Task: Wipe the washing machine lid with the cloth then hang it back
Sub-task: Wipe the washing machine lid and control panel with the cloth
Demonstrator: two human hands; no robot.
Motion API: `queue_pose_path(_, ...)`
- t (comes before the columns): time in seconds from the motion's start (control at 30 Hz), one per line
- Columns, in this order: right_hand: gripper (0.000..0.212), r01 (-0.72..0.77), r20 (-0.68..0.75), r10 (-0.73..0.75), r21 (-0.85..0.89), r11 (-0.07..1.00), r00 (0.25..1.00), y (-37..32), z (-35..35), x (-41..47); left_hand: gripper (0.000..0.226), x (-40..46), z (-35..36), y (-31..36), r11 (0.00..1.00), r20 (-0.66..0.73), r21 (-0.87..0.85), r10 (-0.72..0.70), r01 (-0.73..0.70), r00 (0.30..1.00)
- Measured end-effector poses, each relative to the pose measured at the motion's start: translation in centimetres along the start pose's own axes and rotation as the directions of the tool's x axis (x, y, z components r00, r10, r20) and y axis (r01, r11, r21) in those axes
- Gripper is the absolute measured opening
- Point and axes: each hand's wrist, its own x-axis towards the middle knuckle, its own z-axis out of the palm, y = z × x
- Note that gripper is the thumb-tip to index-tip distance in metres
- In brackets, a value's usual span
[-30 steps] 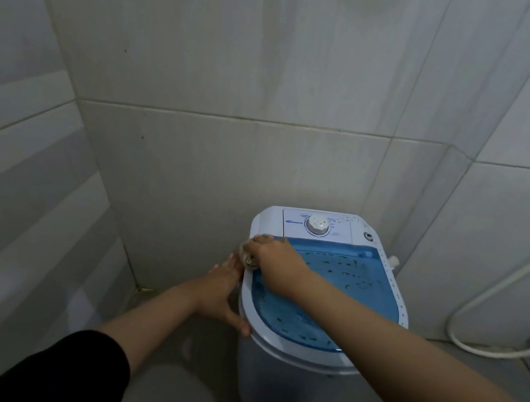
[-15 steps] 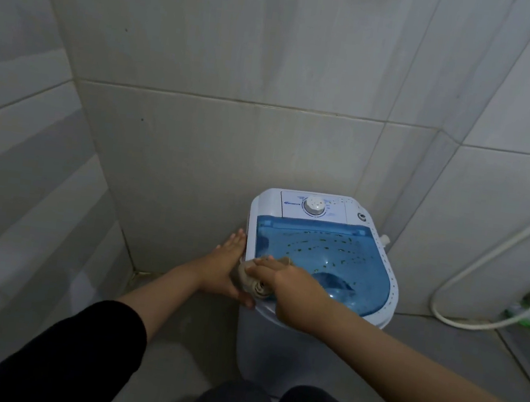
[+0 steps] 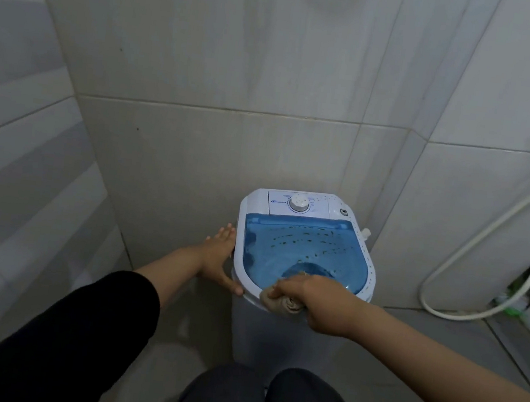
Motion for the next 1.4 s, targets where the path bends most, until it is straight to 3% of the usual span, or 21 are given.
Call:
queue_pose_path(0.23, 0.053, 0.028, 0.066, -0.023, -0.079, 0.996, 0.998, 2.1, -1.4, -2.4, 0.158, -1.4, -0.5, 3.3, 1.000, -0.009, -0.006, -0.005, 0.005, 1.000)
queue_pose_path(0.4, 0.059, 0.014, 0.056, -0.009, -0.092, 0.996, 0.998, 3.9, -1.6, -4.1, 0.152, -0.6, 0.2, 4.9, 0.999, -0.009, 0.010, -0.035, 0.035, 0.999)
queue_pose_path(0.53, 0.057, 0.004, 0.084, 0.006, -0.122, 0.993, 0.996, 5.2, -2.1, -4.9, 0.170, -0.4, 0.3, 5.1, 0.998, 0.007, -0.012, -0.061, 0.061, 0.998)
queue_pose_path(0.67, 0.057, -0.108, 0.127, 0.113, -0.053, 0.993, 0.985, 6.4, -4.4, -5.3, 0.169, -0.1, 0.6, 4.9, 0.999, -0.007, -0.017, -0.043, 0.043, 0.999)
queue_pose_path(0.83, 0.053, -0.304, -0.127, 0.354, 0.303, 0.903, 0.927, 9.6, -7.6, -3.5, 0.166, 0.0, 1.0, 4.6, 0.999, -0.034, -0.018, -0.028, 0.027, 0.999)
queue_pose_path(0.93, 0.042, -0.364, -0.280, 0.462, 0.337, 0.868, 0.841, 12.3, -8.4, 0.2, 0.166, 0.1, 1.1, 4.6, 0.999, -0.036, -0.029, -0.015, 0.014, 0.999)
queue_pose_path(1.1, 0.046, -0.434, -0.443, 0.558, 0.355, 0.828, 0.702, 16.0, -8.5, 6.5, 0.166, 0.2, 0.9, 4.6, 1.000, -0.029, -0.019, -0.018, 0.018, 0.999)
queue_pose_path(1.17, 0.049, -0.441, -0.445, 0.569, 0.365, 0.820, 0.691, 16.9, -8.2, 8.3, 0.165, 0.3, 0.9, 4.5, 1.000, -0.025, -0.018, -0.023, 0.023, 0.999)
queue_pose_path(1.3, 0.064, -0.470, -0.304, 0.582, 0.368, 0.802, 0.754, 18.1, -6.2, 9.4, 0.163, 0.3, 1.0, 4.5, 1.000, -0.022, -0.018, -0.022, 0.021, 1.000)
queue_pose_path(1.4, 0.068, -0.478, -0.284, 0.604, 0.404, 0.780, 0.745, 18.8, -5.0, 8.9, 0.163, 0.4, 1.1, 4.4, 1.000, -0.024, -0.017, -0.023, 0.023, 0.999)
